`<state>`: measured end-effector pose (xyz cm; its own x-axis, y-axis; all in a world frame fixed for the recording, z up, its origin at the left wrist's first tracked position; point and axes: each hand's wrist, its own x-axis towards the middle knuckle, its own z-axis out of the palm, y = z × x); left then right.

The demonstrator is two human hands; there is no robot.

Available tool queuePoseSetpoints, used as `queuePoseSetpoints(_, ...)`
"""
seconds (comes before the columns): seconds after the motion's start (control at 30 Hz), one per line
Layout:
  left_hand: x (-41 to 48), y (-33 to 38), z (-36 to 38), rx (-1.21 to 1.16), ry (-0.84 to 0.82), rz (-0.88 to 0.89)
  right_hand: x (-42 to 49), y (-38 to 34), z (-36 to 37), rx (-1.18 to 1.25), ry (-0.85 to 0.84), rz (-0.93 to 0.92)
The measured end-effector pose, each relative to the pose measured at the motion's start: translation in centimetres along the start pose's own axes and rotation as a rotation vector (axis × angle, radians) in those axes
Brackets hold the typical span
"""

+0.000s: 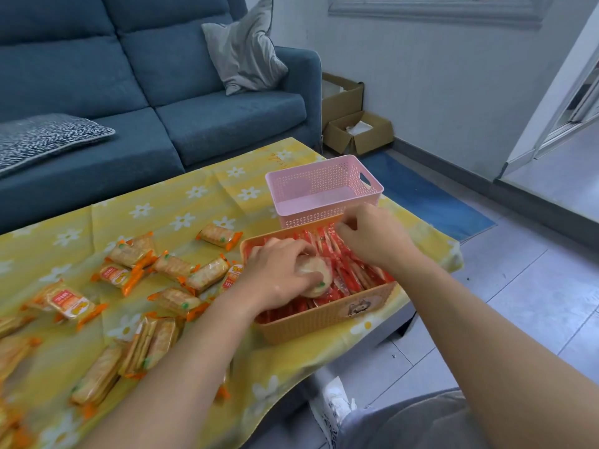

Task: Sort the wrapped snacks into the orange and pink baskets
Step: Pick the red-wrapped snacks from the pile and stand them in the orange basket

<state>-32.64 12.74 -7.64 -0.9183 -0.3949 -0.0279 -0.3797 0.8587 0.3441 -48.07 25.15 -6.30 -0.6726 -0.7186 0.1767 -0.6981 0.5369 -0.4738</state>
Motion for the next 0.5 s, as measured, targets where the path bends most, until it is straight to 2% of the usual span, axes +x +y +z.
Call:
queuePoseSetpoints(0.1,-1.0,-0.4,-0.4,-0.336,0.213,0.007,-1.7,-1.2,-1.0,0.143,-0.172,-0.028)
queuePoseSetpoints(0.2,-1.4,0.8,-1.2,-0.678,0.414,-0.031,-2.8,-2.0,-1.7,0.428,-0.339,0.022)
queuePoseSetpoints(0.27,-1.3,1.8,-1.4,-0.834,0.375,-0.056,-3.0,-2.0,-2.4,0.643,-0.397,0.078)
queuePoseSetpoints(0.33,-0.9,2.4,-1.2,-0.952,0.324,-0.096,-2.9,-1.4,-3.2,0.723,-0.338,0.100)
queuePoseSetpoints(0.4,-0.9,2.2,-0.7,-0.905,0.387,-0.181,-2.8,-0.6,-4.3,0.684,-0.215,0.148)
queuePoseSetpoints(0.43,-1.0,2.1,-0.4,-0.767,0.411,-0.215,-2.7,-0.2,-4.8,0.642,-0.145,0.177)
queuePoseSetpoints(0.5,-1.2,2.2,0.3,-0.434,0.297,-0.231,-2.6,0.5,-5.1,0.588,-0.041,0.220)
